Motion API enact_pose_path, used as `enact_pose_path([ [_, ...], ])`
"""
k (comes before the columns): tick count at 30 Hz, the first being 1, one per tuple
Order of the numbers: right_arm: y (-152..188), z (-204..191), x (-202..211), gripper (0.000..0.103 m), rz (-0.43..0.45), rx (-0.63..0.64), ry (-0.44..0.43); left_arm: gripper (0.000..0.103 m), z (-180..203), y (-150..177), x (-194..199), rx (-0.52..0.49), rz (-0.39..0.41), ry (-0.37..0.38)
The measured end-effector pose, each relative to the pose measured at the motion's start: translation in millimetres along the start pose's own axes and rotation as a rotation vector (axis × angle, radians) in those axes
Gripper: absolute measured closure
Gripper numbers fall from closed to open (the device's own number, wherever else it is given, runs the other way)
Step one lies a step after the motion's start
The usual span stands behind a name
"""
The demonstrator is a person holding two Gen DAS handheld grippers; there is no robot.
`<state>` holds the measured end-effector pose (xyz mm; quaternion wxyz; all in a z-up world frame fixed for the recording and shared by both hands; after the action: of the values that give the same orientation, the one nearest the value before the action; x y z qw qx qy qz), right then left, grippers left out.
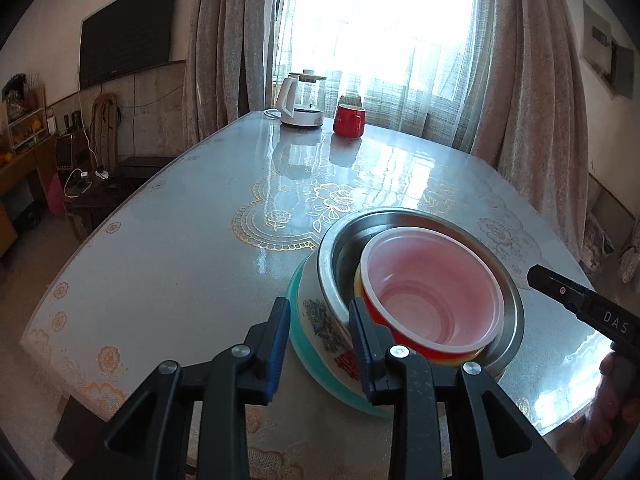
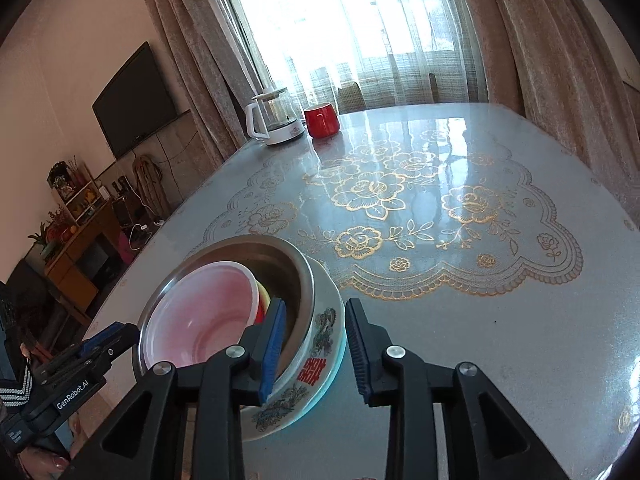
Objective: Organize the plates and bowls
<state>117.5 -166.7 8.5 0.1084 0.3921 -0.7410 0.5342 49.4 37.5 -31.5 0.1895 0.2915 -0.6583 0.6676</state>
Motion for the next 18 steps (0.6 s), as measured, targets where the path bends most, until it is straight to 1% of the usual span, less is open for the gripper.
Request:
enact_pose_path([
  [1, 3.8, -3.5, 4.9, 0.071, 0.008, 0.030, 0.011, 0.065, 0.0, 3.6, 3.8, -0.017, 0.013, -0.009],
  [3, 12.1, -9.5, 13.1, 0.070, 0.027, 0.095, 0.024, 0.056, -2.0, 11.5, 9.2, -0.041, 0.020, -0.033],
  [7, 30.5, -18.5, 20.3, 0.067, 0.032, 0.205, 0.077, 0.053, -10.1, 26.5, 10.0, -0.016, -0.029, -0.012],
  [9, 39.6, -20.1, 21.1, 0.067, 0.024, 0.223, 0.082, 0.049, -15.7, 32.0, 9.8, 0.003, -0.043, -0.022],
  [11, 49.4, -23.6, 22.6, 0.066, 0.021, 0.235, 0.059, 0.046, -18.8, 37.5, 10.1, 0.005, -0.049, -0.031],
  [14, 62.7, -27.3, 22.1, 0.066, 0.023, 0.242, 0.044, 0.042, -22.5, 46.0, 8.1, -0.016, -0.058, -0.078],
  [18, 82.3, -31.7, 14.3, 0.065, -0.026, 0.255, 0.037, 0.038, -25.0, 56.8, -0.4, -0.028, -0.096, -0.107],
])
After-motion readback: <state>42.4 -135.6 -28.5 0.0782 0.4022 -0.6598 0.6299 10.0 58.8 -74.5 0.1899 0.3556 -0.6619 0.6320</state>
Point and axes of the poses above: each gripper's, at about its wrist camera, not at the fingertips, and x roughly against the way its jaws point, z to its right, y to its underside, the point moved 6 cm from there along -x, roughly the way its jaws point, and after that the axes turned 13 degrees about -y, right-handed, at the moved point
